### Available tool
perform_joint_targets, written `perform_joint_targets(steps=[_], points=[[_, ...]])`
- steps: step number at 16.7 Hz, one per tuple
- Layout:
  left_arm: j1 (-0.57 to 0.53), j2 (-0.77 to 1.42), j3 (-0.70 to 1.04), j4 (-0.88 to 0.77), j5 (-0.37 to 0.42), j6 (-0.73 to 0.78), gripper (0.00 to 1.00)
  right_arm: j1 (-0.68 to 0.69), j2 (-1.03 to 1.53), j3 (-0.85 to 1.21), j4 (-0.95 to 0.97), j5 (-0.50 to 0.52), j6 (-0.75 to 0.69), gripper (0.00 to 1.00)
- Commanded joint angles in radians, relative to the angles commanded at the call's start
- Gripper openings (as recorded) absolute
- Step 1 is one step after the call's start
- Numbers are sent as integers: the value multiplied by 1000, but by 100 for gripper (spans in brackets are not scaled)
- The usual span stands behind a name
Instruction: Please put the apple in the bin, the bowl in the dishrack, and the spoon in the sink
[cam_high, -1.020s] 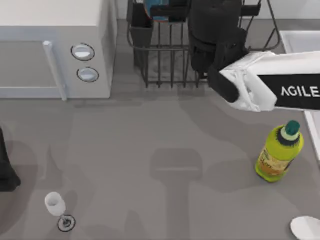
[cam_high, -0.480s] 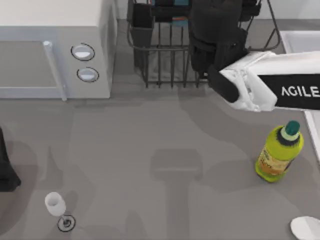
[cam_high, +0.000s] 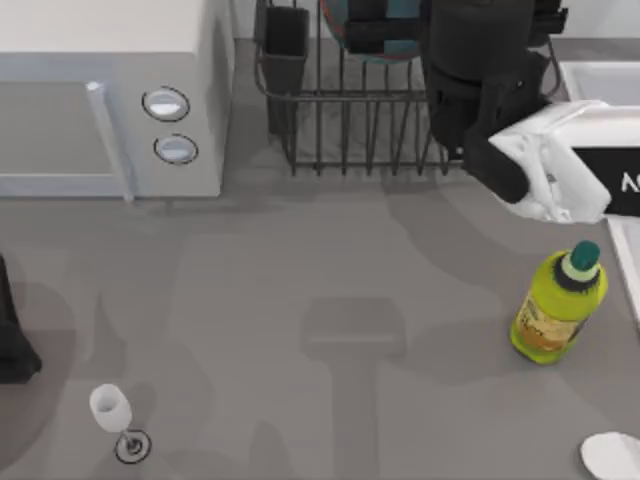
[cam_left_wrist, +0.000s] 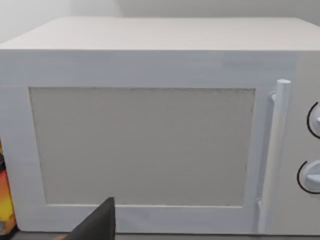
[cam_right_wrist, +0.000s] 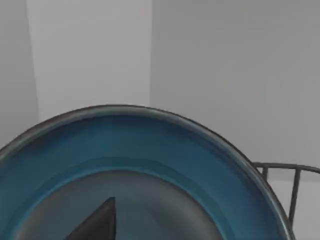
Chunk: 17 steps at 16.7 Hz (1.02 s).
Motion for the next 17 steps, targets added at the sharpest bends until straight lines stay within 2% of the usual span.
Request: perform_joint_targets(steps=[5,12,17], points=[[0,0,0,0,0,0,100,-162,-366,-307,-194,-126,-15,100],[0,0,0,0,0,0,100,-414,-1115,-801,-464,-354,-32,100],[0,0,0,0,0,0,100,-525,-1610,-1070,-573,-500,-30,100]])
